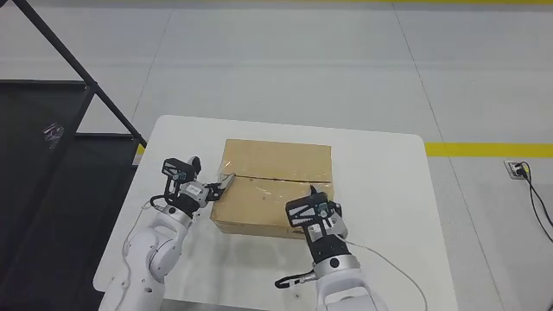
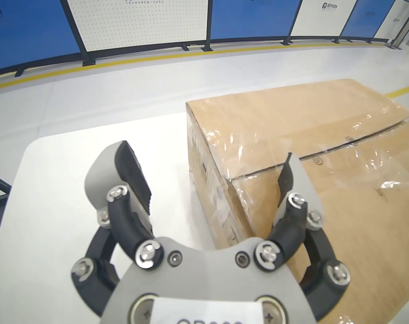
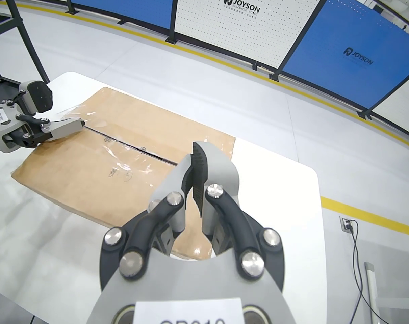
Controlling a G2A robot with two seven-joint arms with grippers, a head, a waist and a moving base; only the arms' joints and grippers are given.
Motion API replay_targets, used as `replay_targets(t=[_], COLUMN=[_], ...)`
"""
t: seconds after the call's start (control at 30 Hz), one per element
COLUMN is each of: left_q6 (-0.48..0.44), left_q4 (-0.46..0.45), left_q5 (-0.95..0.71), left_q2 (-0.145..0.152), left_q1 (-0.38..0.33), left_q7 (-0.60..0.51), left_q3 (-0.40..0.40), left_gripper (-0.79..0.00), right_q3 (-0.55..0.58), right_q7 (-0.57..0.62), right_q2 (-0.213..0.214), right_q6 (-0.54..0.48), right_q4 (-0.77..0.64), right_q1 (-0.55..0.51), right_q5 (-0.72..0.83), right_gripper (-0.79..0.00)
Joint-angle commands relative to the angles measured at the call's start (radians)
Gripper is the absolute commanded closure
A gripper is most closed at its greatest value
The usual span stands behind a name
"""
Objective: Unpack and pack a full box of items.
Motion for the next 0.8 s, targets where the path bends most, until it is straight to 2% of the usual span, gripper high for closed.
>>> replay_targets(t=[0.0, 0.77], left_q6=[0.0, -0.008], left_q4=[0.005, 0.035], left_q5=[-0.003, -0.02], left_q2=[0.001, 0.015], left_q1=[-0.001, -0.014], left_q7=[0.0, 0.008], left_q3=[0.001, 0.006], left_gripper=[-0.785, -0.785], right_q3=[-0.006, -0.097], right_q7=[0.0, 0.128], right_q2=[-0.002, -0.05], right_q6=[0.002, -0.005], right_q4=[-0.003, -0.052], right_q1=[0.003, 0.111], right_q5=[-0.007, -0.076], right_gripper=[0.0, 0.0])
